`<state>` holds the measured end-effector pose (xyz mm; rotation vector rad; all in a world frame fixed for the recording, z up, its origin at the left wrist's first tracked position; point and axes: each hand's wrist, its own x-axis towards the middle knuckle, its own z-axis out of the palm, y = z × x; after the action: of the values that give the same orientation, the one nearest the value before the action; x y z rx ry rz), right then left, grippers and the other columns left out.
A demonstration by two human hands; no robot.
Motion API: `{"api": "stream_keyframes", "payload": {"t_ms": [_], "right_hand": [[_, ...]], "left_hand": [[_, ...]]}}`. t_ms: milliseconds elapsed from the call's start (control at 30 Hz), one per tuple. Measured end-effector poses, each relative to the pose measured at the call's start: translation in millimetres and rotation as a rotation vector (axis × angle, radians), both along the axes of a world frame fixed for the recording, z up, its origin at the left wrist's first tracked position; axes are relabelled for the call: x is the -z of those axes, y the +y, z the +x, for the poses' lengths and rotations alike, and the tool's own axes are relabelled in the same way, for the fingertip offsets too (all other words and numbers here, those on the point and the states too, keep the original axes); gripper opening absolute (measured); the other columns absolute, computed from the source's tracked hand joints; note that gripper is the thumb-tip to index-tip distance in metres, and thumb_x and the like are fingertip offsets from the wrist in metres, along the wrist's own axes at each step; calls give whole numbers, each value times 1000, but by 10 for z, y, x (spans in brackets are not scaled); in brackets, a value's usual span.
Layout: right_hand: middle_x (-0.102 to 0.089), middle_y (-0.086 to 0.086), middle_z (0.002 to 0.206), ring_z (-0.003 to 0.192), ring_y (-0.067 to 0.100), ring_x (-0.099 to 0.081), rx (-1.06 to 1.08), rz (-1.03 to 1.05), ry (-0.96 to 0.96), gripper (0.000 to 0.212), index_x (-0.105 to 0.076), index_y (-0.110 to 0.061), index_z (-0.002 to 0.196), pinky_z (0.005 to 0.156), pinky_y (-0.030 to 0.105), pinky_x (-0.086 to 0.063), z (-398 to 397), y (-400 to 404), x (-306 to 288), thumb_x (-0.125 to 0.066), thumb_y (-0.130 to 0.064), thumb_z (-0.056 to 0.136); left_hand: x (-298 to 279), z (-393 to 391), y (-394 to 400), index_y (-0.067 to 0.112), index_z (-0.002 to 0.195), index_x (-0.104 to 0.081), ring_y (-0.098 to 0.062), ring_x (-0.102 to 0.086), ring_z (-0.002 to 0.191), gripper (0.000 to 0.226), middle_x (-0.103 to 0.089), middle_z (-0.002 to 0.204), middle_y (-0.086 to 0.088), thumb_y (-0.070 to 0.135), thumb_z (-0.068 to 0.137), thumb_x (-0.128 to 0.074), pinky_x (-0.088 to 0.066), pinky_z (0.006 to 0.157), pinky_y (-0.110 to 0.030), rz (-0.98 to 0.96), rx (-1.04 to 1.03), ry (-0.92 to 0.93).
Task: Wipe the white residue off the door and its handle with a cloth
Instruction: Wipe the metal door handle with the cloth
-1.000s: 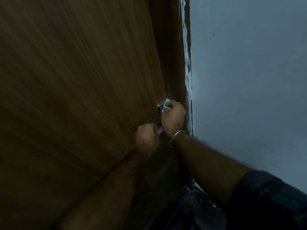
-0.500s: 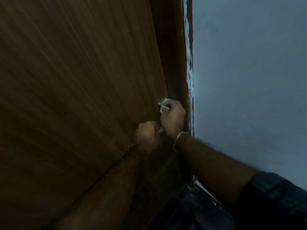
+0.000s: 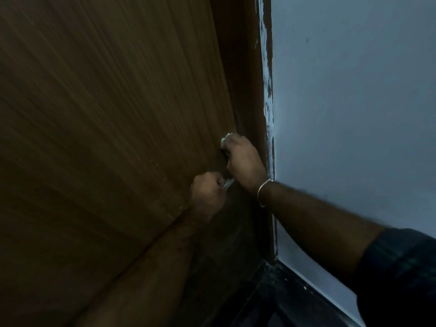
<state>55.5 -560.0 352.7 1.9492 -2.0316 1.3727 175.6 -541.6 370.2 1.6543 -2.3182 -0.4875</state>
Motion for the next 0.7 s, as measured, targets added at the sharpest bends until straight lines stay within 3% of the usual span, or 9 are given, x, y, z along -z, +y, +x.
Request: {"api": "stream_keyframes", "payload": {"t_ms": [133,267,400,467,533,600,700], "right_hand": [[-60,8,119,107,19,-59,96,-7,-146,24,-66,-6,107,98,26,-48,-41,4,-40,-62,3,85],[-57,10,119,106,24,-56,-61,17,180,25,-64,-6,111,93,26,-43,-125,4,-59,-57,1,88],[-56,12,125,116,26,-51,-259,59,616,27,-63,-4,117,94,37,-48,-235,20,19,-48,-12,97],[-58,10,123,114,24,-51,-315,162,689,25,-63,-6,116,88,35,-51,-254,48,123,-49,-13,97],[-59,9,123,113,22,-55,-282,229,495,22,-64,-10,113,93,35,-50,-244,43,168,-54,-10,94],[-61,8,124,115,21,-57,-137,236,82,21,-66,-12,109,101,34,-47,-191,60,210,-60,-6,89],[-64,4,119,109,15,-59,217,-9,-384,21,-69,-12,105,96,23,-49,-180,121,251,-62,-2,87]], "left_hand": [[39,24,0,9,99,-70,-21,-65,99,14,-70,104,-8,10,95,-56,-48,83,-25,-13,16,28],[72,23,20,11,97,-70,-19,-66,95,15,-70,102,-7,10,95,-55,-50,81,-24,-22,11,41],[97,17,9,15,90,-68,-18,-64,91,12,-69,97,-4,10,93,-57,-45,76,-22,-32,1,41],[106,26,22,20,87,-64,-13,-61,87,12,-66,94,0,11,92,-58,-43,73,-21,-24,2,33],[119,32,13,21,86,-63,-12,-60,87,13,-65,94,1,11,93,-58,-44,72,-21,-27,3,42],[132,38,7,19,87,-64,-14,-62,88,12,-66,94,0,10,93,-58,-48,74,-24,-24,8,35],[135,28,-2,13,93,-67,-20,-64,92,11,-68,97,-5,10,94,-56,-55,84,-34,-5,31,40]]}}
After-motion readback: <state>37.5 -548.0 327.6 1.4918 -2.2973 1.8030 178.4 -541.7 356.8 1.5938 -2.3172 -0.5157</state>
